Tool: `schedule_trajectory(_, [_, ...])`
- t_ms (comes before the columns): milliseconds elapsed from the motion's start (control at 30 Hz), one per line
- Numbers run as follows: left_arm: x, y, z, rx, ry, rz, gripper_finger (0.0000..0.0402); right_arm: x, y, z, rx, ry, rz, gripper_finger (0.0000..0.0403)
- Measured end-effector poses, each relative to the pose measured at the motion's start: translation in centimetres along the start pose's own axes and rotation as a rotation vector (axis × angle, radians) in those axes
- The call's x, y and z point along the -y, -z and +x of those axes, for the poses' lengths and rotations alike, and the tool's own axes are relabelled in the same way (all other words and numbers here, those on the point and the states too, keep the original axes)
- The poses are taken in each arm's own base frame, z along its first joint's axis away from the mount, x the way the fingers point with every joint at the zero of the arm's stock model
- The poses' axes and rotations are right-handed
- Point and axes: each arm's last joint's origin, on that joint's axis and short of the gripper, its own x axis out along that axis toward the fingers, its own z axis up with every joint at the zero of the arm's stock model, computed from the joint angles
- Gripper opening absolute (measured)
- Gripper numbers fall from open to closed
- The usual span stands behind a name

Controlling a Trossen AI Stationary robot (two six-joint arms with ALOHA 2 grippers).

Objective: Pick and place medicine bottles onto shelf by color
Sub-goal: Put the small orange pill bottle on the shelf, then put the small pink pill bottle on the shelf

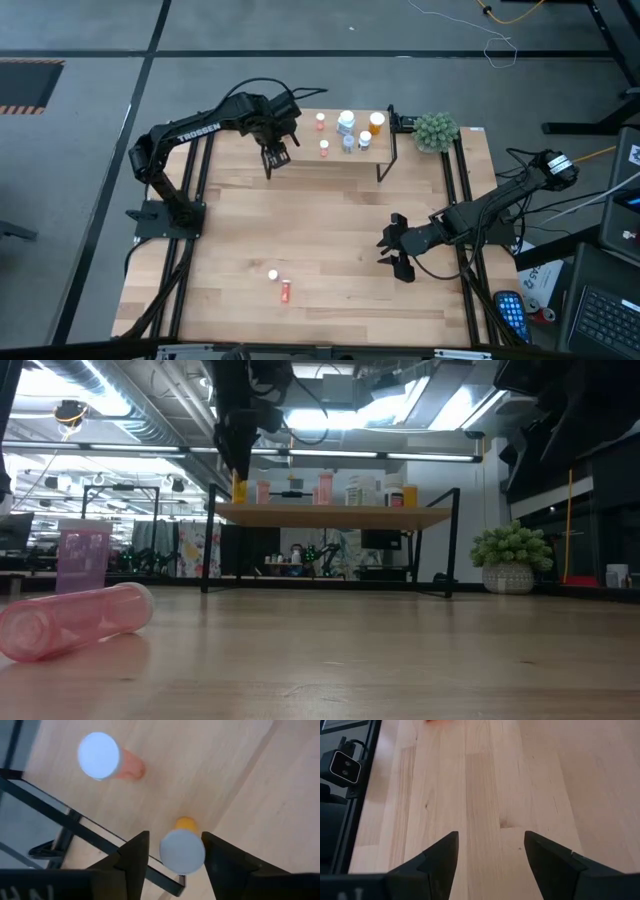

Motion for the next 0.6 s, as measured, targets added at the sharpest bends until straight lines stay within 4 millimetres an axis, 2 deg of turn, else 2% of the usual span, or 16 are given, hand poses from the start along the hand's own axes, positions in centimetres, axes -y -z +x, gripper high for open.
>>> schedule_trajectory(600, [0.4,-0.12,-0.25,0.022,-0.016,0.008,0.0178,-0.06,0.05,0.0,-0.014,-0.022,-0.001,0.0229])
